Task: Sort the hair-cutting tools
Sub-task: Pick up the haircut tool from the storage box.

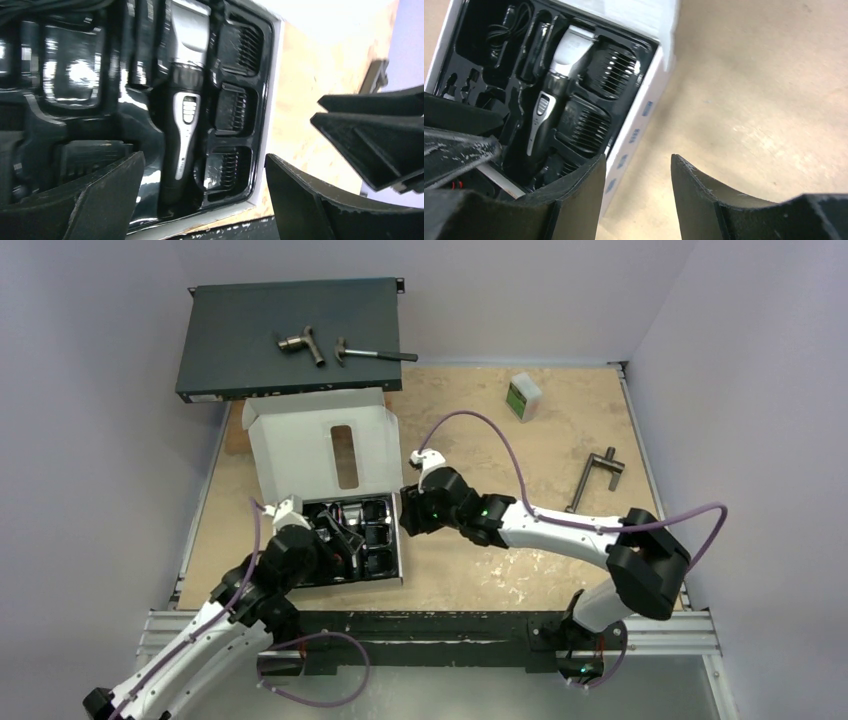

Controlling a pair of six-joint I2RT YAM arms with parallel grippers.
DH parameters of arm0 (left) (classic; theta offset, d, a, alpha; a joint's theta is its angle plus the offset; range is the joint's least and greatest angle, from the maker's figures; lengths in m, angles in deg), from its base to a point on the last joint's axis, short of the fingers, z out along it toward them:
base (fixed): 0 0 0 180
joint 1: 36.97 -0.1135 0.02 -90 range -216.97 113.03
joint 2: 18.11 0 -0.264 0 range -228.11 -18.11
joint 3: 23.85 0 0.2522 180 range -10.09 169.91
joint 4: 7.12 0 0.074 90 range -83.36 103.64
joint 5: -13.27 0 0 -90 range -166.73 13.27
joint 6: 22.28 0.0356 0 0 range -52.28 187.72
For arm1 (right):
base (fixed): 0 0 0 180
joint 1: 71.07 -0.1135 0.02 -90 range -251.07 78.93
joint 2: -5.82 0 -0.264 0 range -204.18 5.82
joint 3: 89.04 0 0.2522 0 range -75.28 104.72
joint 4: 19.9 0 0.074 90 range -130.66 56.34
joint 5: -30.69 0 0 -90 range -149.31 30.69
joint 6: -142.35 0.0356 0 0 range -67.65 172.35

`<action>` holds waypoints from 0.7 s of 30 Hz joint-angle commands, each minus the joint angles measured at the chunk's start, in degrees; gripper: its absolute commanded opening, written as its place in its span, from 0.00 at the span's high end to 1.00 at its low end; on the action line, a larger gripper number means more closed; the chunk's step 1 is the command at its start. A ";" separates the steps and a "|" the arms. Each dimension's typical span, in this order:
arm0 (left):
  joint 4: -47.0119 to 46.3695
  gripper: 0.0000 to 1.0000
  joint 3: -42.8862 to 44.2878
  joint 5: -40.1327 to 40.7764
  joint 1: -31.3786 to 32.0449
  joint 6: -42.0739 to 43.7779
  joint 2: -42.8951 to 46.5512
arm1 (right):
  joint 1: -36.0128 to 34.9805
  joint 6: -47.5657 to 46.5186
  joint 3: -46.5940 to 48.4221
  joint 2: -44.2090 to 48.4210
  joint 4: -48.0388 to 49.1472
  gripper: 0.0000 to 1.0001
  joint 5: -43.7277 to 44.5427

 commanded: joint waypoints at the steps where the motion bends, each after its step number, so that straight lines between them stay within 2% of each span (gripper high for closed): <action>1: -15.94 0.12 -0.68 -9.78 0.19 6.15 -5.62 | 0.65 3.28 -3.91 4.94 5.28 0.50 0.41; 5: -20.75 0.22 -0.59 -10.08 0.02 7.64 -8.81 | 0.73 3.31 -7.44 6.89 7.89 0.51 -0.52; 14: -27.05 0.56 1.63 -12.74 -2.68 9.98 -22.16 | 2.17 2.34 -13.96 9.84 12.90 0.52 -3.56; 21: -25.62 0.64 4.52 -11.46 -4.08 11.05 -26.94 | 2.80 0.82 -15.96 11.64 14.28 0.53 -5.53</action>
